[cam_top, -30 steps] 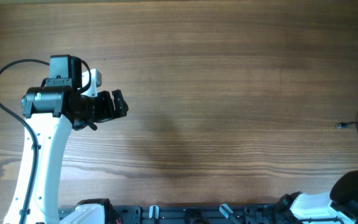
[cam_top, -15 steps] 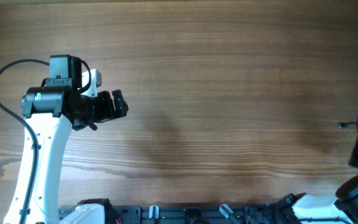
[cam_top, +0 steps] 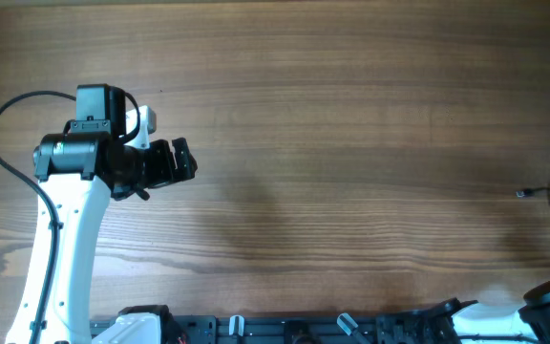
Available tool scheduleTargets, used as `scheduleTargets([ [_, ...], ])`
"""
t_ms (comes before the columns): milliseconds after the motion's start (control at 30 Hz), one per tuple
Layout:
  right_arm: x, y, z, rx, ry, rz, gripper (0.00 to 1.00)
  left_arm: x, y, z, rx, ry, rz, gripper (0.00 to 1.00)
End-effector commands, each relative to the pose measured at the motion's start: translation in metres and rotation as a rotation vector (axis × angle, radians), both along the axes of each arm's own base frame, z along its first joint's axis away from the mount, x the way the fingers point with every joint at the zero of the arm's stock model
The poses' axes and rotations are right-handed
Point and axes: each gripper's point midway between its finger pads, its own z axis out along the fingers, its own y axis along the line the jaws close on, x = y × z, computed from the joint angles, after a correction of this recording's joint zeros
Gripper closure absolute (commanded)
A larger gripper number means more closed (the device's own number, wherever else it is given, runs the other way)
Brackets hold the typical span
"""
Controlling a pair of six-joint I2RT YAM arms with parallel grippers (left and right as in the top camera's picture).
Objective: Untangle cables
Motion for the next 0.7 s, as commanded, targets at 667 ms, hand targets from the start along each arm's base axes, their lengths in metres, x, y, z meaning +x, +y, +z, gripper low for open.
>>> scheduleTargets([
  [667,-0.067,-0.088,-0.013,-0.272,0.095,-0.197,0.95,0.002,0.0,-0.01,-0.005,0.032,-0.017,0.0],
])
